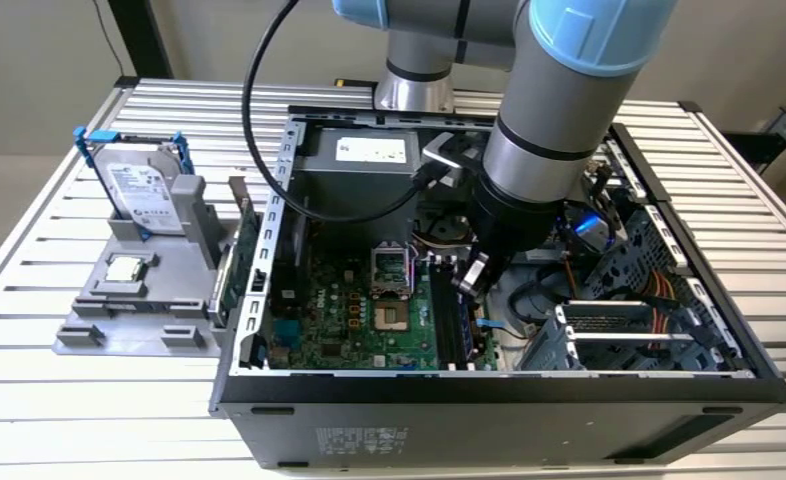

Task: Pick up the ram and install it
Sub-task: 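Press down the ram until it locks into place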

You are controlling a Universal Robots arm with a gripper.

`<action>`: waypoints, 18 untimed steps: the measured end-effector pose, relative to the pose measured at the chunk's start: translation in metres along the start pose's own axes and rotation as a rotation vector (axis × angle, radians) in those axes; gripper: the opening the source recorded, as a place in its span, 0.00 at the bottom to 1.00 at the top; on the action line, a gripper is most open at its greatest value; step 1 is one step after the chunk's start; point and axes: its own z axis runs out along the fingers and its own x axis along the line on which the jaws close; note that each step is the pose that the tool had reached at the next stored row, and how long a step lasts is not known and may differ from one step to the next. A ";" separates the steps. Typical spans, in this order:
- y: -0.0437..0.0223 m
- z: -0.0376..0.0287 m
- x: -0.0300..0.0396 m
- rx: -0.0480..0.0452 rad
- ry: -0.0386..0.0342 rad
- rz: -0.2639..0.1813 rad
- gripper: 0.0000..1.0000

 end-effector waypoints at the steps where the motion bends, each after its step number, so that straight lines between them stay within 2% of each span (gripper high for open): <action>1: 0.0000 0.0000 0.0000 0.0001 0.0000 -0.003 0.00; 6: 0.0000 0.0000 0.0000 0.0006 -0.0003 -0.022 0.00; 18: 0.0000 0.0001 0.0000 0.0036 -0.0010 -0.116 0.00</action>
